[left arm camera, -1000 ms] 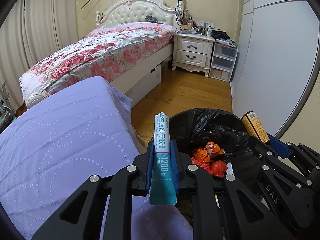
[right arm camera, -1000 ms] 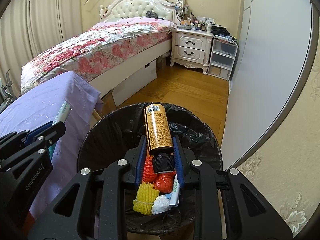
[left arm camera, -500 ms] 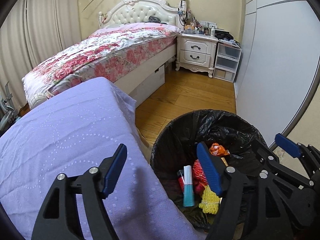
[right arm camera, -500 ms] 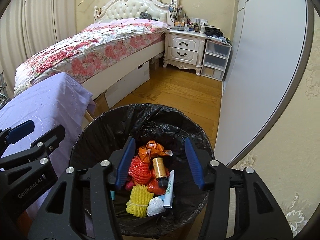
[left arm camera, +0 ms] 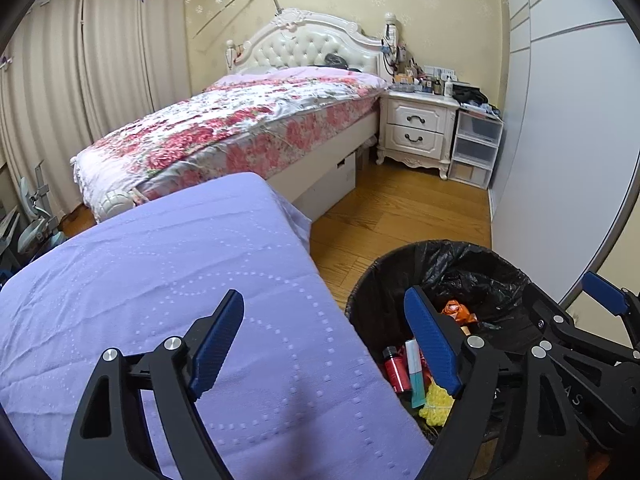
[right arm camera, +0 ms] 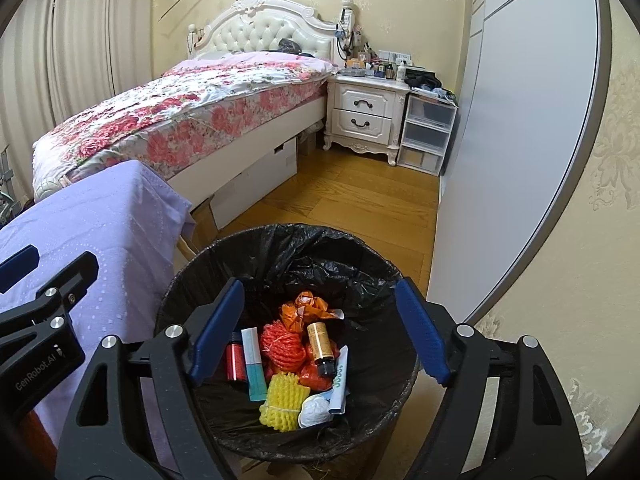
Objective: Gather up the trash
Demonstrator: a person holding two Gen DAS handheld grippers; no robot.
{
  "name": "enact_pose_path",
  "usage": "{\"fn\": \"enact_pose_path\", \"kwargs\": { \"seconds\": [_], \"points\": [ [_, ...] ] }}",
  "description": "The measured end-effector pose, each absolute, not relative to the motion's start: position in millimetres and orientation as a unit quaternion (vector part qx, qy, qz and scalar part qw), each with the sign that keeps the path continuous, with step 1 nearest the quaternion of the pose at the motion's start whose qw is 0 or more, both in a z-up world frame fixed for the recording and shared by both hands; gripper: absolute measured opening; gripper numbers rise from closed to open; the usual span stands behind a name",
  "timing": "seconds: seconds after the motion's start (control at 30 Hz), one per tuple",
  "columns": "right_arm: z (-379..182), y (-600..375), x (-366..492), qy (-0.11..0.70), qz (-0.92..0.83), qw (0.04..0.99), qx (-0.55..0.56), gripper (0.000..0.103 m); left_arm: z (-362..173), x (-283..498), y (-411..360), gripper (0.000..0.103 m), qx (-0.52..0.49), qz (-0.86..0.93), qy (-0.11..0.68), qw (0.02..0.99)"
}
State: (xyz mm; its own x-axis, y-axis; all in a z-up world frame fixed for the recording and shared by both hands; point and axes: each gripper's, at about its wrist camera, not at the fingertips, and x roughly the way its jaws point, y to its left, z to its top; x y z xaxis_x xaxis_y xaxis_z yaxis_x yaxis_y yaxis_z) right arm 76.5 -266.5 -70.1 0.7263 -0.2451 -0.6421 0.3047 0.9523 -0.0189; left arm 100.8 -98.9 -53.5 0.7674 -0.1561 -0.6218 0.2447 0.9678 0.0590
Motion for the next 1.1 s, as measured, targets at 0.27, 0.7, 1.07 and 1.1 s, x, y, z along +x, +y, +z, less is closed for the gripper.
{"fn": "enact_pose_path", "kwargs": {
  "seconds": [0.27, 0.7, 1.07, 1.1],
  "points": [
    [-54, -251, 60, 0.321, -0.141, 0.936, 0.036, 0.083, -40, 83, -74, 0.083, 0.062, -0.086, 0.307, 0.946],
    [-25, -220, 27, 0.285, -0.111, 0.952, 0.027, 0.085, -19, 48, -37, 0.084, 0.041, -0.065, 0.287, 0.955],
    [-16, -205, 7, 0.271, -0.098, 0.958, 0.016, 0.086, -15, 24, -14, 0.084, 0.035, -0.048, 0.279, 0.958],
    [-14, -204, 5, 0.269, -0.096, 0.958, 0.016, 0.086, -15, 22, -13, 0.084, 0.034, -0.046, 0.279, 0.959]
  ]
}}
